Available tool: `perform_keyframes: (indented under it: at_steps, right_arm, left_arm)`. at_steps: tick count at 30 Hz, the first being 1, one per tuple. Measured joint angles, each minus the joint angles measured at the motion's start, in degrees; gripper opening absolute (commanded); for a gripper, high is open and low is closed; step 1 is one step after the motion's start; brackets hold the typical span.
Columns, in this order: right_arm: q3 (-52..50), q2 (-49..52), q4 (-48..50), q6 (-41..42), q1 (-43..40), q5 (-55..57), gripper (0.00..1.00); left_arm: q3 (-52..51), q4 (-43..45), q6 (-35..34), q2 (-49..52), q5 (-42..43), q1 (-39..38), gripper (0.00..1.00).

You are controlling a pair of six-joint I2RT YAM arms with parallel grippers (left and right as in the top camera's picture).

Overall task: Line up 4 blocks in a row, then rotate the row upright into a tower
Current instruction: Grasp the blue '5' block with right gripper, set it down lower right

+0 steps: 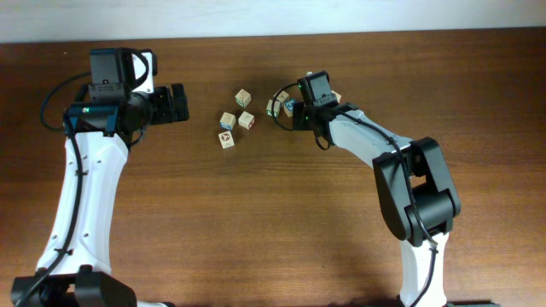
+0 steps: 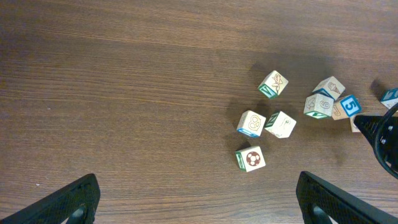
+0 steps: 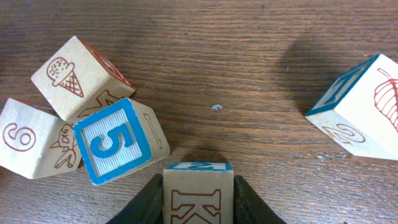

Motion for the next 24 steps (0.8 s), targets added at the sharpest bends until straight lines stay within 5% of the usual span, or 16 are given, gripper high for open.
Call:
perform_keyframes:
  at_steps: [5,11,16,19,24]
  right_arm:
    - [0.22,-1.14,-4.31,0.00,0.00,0.17,0.25]
    - [0.79,-12.87,-30.14,0.31,0.50,-8.13,0.25]
    - [-6.62,-12.87,-28.59,4.24,3.61,-7.52,0.31]
    - [-8.24,-12.87,-27.15,4.72,3.61,-6.71,0.55]
    - [-7.67,-12.79,-26.97,4.50,3.61,-6.27,0.59]
  left_arm:
    - [0.00,-0.04,0.00,0.00,0.02,-0.02,0.99]
    - [0.02,-0.13,0.00,0.02,-0.02,-0.02,0.99]
    - [0.02,0.00,0.00,0.02,-0.17,-0.02,0.99]
    - [0.02,-0.02,0.00,0.02,-0.17,-0.02,0.99]
    - [0.02,-0.02,0.00,0.02,-0.17,-0.02,0.99]
